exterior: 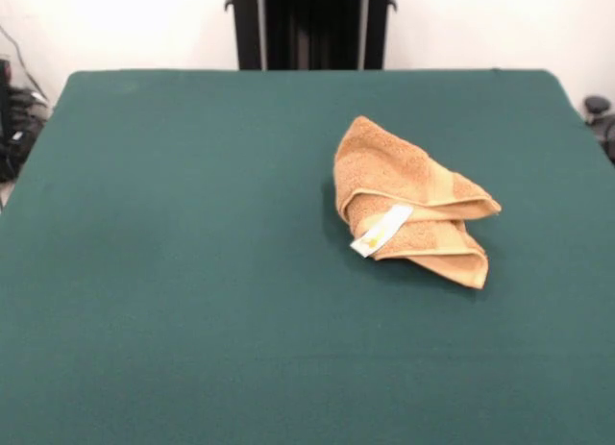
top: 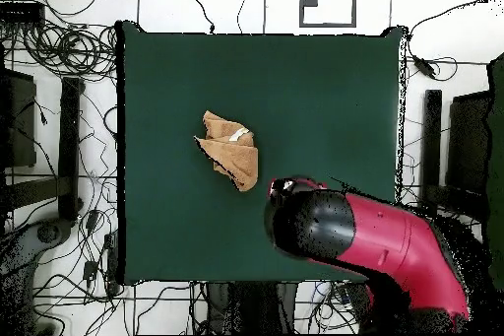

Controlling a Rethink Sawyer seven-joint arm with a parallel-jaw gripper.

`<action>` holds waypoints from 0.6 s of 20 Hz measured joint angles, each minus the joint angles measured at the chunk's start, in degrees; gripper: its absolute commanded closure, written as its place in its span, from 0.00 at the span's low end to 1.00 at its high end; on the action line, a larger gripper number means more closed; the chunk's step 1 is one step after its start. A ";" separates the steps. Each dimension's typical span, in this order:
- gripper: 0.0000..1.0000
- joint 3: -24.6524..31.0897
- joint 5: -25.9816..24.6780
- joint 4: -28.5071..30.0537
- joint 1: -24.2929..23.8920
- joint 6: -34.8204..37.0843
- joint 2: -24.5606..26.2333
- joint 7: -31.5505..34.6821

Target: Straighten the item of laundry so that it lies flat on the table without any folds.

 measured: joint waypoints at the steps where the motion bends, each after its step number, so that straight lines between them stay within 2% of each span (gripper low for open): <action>1: 0.00 0.40 -0.67 -1.23 -0.08 0.19 1.04 0.00; 12: 0.00 4.37 -4.87 -10.99 -0.07 0.26 13.17 0.00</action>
